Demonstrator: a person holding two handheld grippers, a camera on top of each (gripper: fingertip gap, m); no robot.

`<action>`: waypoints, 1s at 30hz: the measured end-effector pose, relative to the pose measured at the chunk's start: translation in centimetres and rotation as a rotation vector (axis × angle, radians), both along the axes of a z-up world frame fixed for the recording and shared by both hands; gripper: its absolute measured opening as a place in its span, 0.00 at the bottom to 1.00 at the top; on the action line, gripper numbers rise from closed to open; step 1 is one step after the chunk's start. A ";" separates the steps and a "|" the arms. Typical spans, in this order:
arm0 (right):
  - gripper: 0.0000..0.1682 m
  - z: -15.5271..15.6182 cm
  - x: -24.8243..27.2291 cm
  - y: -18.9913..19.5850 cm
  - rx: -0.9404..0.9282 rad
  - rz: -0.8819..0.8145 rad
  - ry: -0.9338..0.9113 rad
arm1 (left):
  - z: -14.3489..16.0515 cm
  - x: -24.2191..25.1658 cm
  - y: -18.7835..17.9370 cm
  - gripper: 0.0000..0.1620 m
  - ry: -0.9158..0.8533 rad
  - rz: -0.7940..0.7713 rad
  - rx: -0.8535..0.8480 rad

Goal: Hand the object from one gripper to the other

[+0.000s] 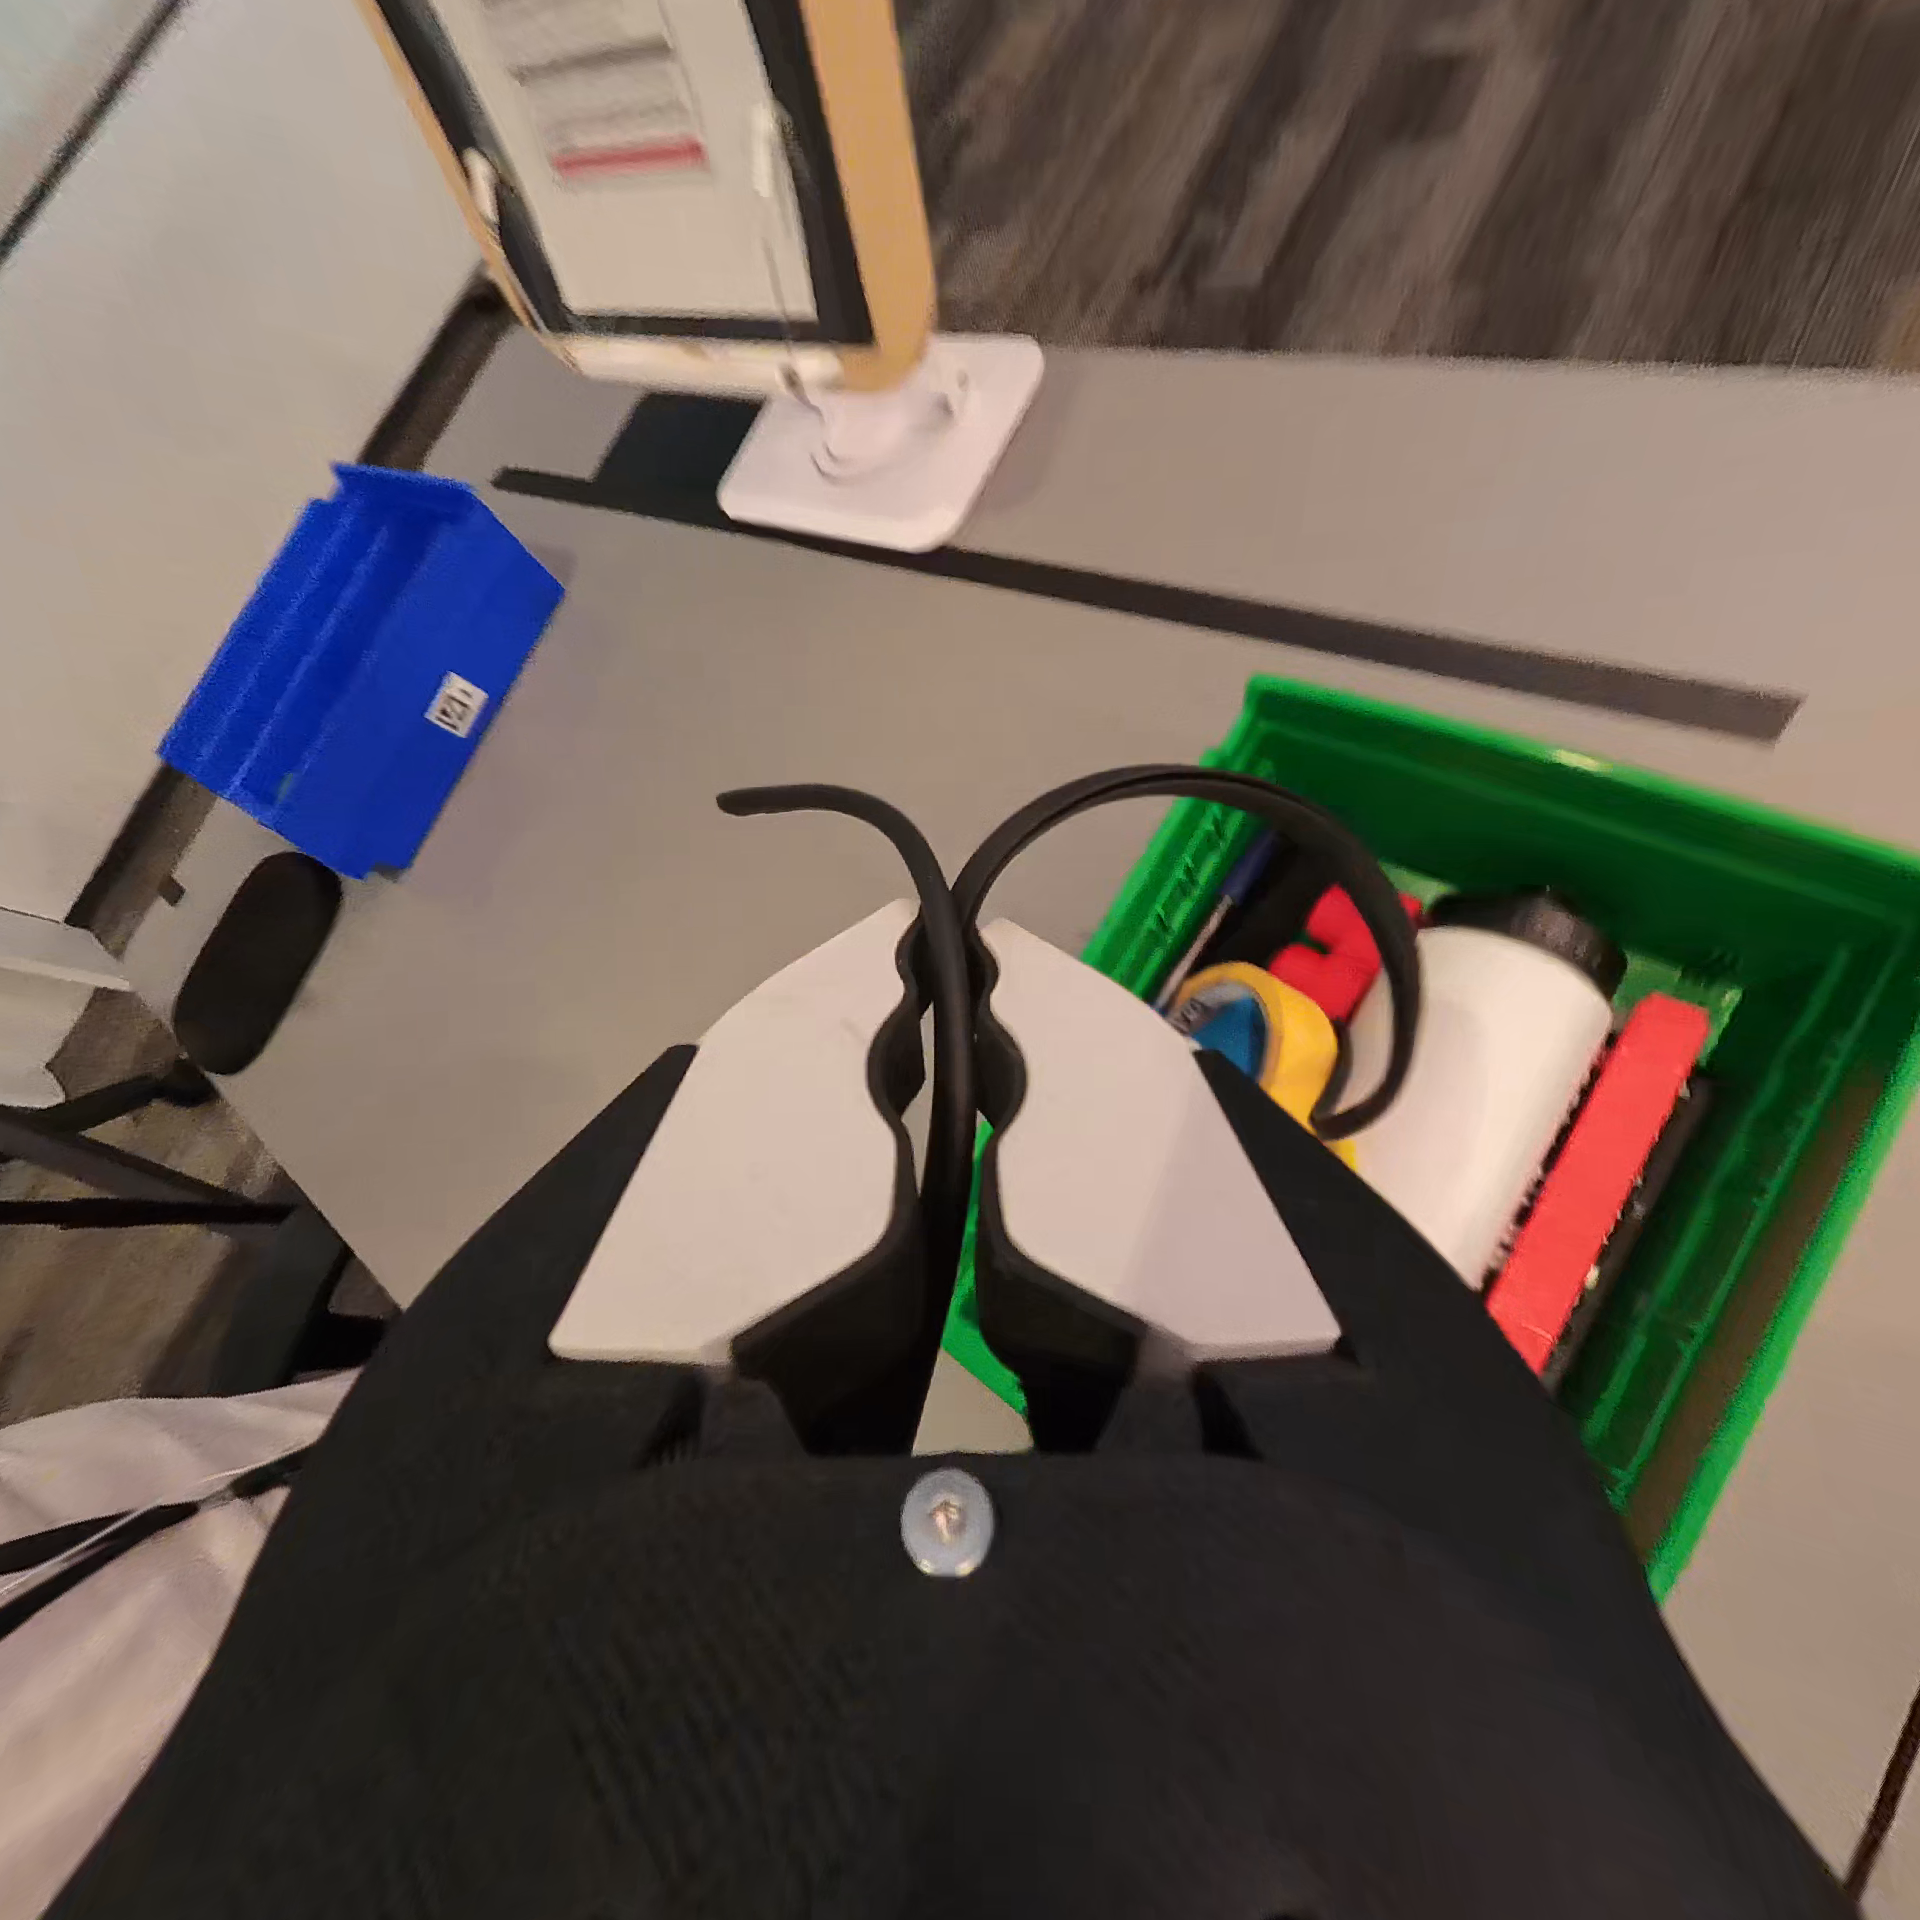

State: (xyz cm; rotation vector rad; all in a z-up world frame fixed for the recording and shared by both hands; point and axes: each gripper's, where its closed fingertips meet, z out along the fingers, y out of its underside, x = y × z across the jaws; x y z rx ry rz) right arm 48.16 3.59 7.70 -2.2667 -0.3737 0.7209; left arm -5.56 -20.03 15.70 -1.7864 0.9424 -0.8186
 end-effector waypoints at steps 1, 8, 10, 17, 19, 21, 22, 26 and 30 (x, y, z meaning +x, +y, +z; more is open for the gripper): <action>0.03 -1.5 0.5 0.3 -0.027 -0.009 -0.019 | 0.0 -0.3 -0.5 0.38 -0.007 0.006 0.006; 0.04 -12.6 3.8 2.1 -0.208 -0.048 -0.335 | -1.2 -1.2 -2.8 0.38 -0.007 0.047 0.010; 0.04 -14.6 3.9 2.0 -0.276 -0.037 -0.387 | -1.6 -1.4 -3.1 0.39 -0.003 0.057 0.003; 0.25 -12.9 4.6 -0.6 -0.488 -0.005 -0.441 | -2.2 -2.9 -3.8 0.39 0.022 0.113 0.011; 0.25 -10.7 5.4 -2.4 -0.552 0.006 -0.493 | -2.3 -3.4 -3.6 0.39 0.009 0.129 0.014; 0.27 -8.3 5.8 -4.4 -0.593 0.032 -0.543 | -2.4 -4.0 -3.1 0.39 -0.001 0.153 0.017; 0.26 -7.1 5.7 -5.4 -0.610 0.046 -0.552 | -2.5 -4.3 -2.8 0.39 -0.002 0.169 0.018; 0.27 -3.8 5.4 -9.3 -0.634 0.110 -0.663 | -2.4 -5.3 -1.3 0.39 -0.063 0.207 0.013; 0.26 -2.9 3.6 -10.9 -0.554 0.206 -0.705 | -3.0 -5.8 0.0 0.38 -0.109 0.204 -0.025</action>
